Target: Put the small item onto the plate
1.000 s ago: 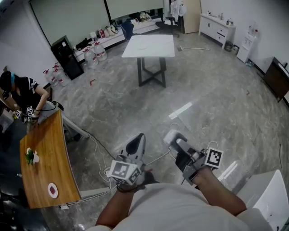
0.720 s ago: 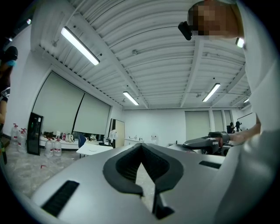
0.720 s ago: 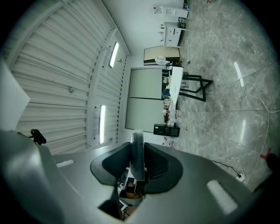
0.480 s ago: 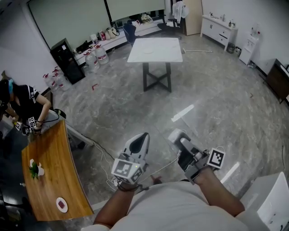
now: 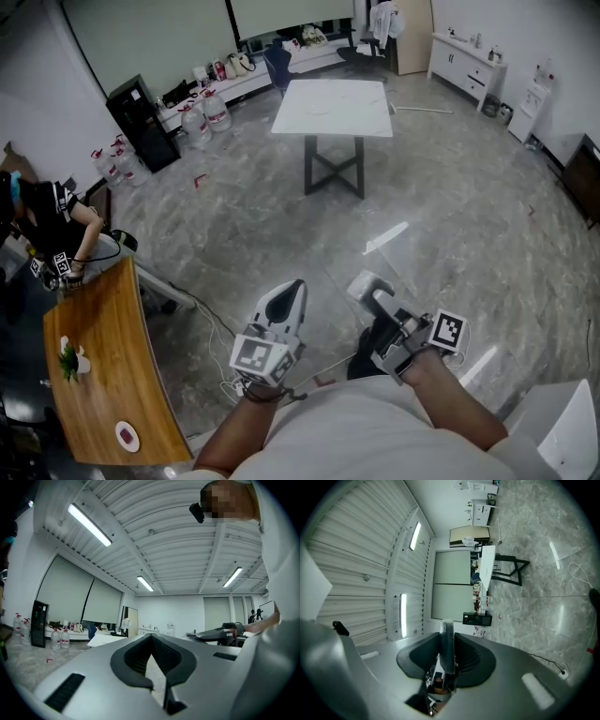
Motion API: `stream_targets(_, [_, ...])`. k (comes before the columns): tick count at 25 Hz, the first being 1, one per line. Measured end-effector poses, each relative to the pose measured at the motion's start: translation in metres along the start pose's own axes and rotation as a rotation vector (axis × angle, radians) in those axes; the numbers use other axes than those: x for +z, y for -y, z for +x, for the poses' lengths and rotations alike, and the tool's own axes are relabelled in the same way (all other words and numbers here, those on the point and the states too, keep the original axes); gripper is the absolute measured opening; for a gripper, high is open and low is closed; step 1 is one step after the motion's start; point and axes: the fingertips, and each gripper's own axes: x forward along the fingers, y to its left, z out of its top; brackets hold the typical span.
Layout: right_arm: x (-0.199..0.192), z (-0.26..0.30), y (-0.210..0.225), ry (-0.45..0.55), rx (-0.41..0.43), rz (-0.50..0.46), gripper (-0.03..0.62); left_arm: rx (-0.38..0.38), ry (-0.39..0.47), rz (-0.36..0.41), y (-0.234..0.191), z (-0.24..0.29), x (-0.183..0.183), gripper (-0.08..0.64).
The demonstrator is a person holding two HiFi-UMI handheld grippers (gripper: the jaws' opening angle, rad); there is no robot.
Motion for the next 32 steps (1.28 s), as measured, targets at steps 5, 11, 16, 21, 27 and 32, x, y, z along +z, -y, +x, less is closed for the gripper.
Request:
stream_targets(5, [0.067, 0.044, 0.022, -0.025, 0.008, 0.013, 0.097, 0.035, -0.006, -0.005, -0.030, 0.069, -0.004, 0.006])
stream_targets(11, [0.164, 0.094, 0.037, -0.058, 0.026, 0.020, 0.097, 0.073, -0.005, -0.004, -0.059, 0.170, -0.006, 0.006])
stream_targets(16, [0.233, 0.124, 0.051, -0.103, 0.020, 0.009, 0.097, 0.102, 0.008, -0.010, -0.074, 0.241, -0.006, 0.006])
stream_targets(21, [0.277, 0.157, 0.055, -0.097, 0.024, 0.024, 0.097, 0.106, -0.006, -0.013, -0.101, 0.290, -0.001, 0.006])
stream_targets(27, [0.320, 0.206, 0.077, -0.075, 0.007, 0.028, 0.097, 0.094, -0.007, -0.020, -0.150, 0.347, -0.006, 0.006])
stream_targets(32, [0.357, 0.289, 0.078, -0.066, 0.005, 0.016, 0.097, 0.067, 0.005, -0.029, -0.221, 0.405, 0.013, 0.006])
